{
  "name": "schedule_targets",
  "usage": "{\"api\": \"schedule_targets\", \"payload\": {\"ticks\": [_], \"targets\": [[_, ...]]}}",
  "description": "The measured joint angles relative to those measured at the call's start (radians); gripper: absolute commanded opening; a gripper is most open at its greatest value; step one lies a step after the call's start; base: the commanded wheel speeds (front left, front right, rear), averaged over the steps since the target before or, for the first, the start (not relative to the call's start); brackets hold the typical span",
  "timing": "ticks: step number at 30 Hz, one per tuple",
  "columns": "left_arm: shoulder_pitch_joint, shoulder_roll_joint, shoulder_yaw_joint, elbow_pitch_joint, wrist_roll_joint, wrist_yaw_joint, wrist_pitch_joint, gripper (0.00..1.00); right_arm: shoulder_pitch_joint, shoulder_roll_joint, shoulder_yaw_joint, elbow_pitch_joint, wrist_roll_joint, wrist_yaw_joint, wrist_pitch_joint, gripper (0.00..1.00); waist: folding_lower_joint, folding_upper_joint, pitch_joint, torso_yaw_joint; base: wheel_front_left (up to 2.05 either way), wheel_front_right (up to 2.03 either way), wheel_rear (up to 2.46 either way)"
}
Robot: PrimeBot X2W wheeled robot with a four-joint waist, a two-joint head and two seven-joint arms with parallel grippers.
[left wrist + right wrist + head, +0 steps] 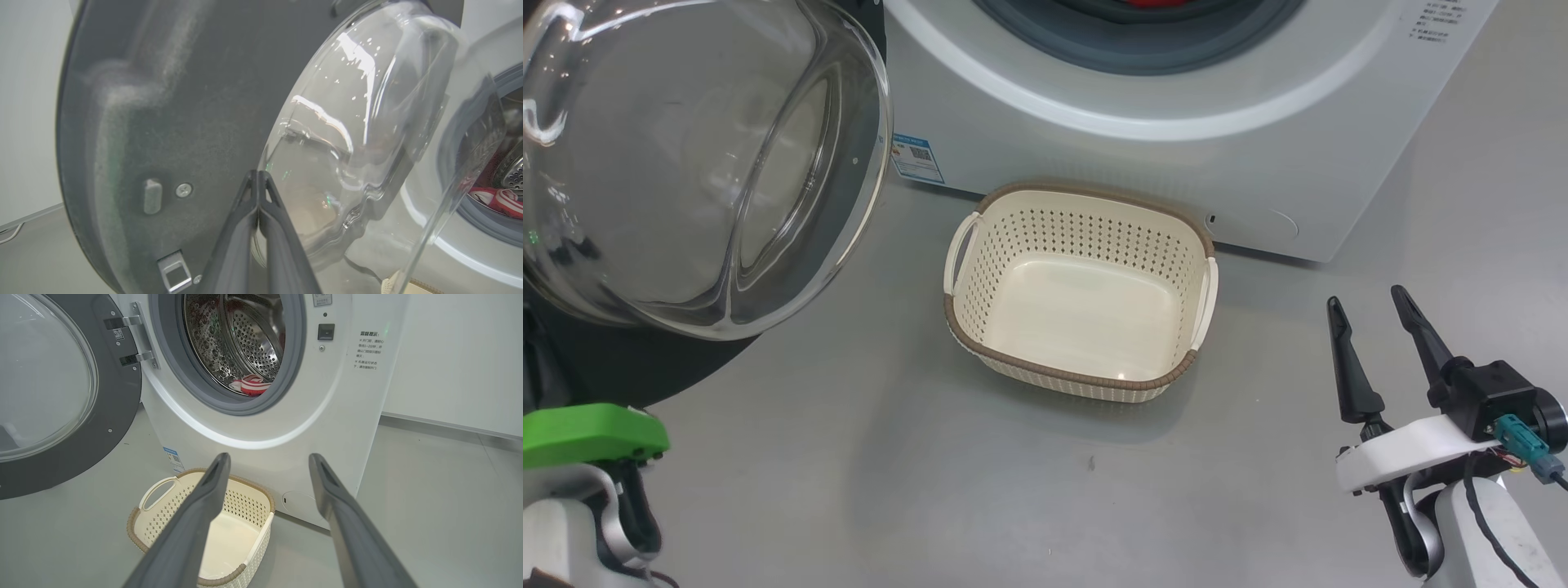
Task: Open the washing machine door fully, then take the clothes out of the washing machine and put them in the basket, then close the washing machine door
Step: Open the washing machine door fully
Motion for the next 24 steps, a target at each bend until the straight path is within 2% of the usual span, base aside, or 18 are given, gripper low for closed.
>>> {"api": "schedule_targets", "payload": {"ticks": [16, 17, 20, 21, 22, 24], "targets": [[0.214, -0.022, -0.064, -0.136, 0.069, -0.001, -0.003, 0.00, 0.039, 0.024, 0.013, 0.001, 0.000, 0.000, 0.000, 1.00, 0.0000, 0.0000, -0.092, -0.020, 0.00, 0.00, 0.00], [0.227, -0.022, -0.070, -0.146, 0.069, -0.001, -0.003, 0.24, 0.042, 0.025, 0.013, 0.001, 0.001, 0.000, 0.000, 1.00, 0.0000, 0.0000, -0.098, -0.022, 0.00, 0.00, 0.00], [0.257, -0.025, -0.087, -0.173, 0.077, -0.001, -0.003, 0.50, 0.062, 0.030, 0.014, 0.001, 0.002, 0.000, 0.000, 1.00, 0.0000, 0.0000, -0.117, -0.025, 0.00, 0.00, 0.00], [0.268, -0.027, -0.091, -0.184, 0.078, -0.001, -0.003, 0.81, 0.070, 0.031, 0.017, 0.001, 0.002, 0.000, 0.000, 1.00, 0.0000, 0.0000, -0.123, -0.027, 0.00, 0.00, 0.00], [0.277, -0.027, -0.095, -0.191, 0.079, -0.002, -0.003, 1.00, 0.077, 0.033, 0.020, 0.001, 0.002, 0.000, 0.000, 1.00, 0.0000, 0.0000, -0.129, -0.028, 0.00, 0.00, 0.00], [0.298, -0.027, -0.107, -0.212, 0.079, -0.011, -0.003, 1.00, 0.086, 0.037, 0.024, 0.000, 0.002, 0.000, 0.000, 1.00, 0.0000, 0.0000, -0.138, -0.033, 0.00, 0.00, 0.00]]}}
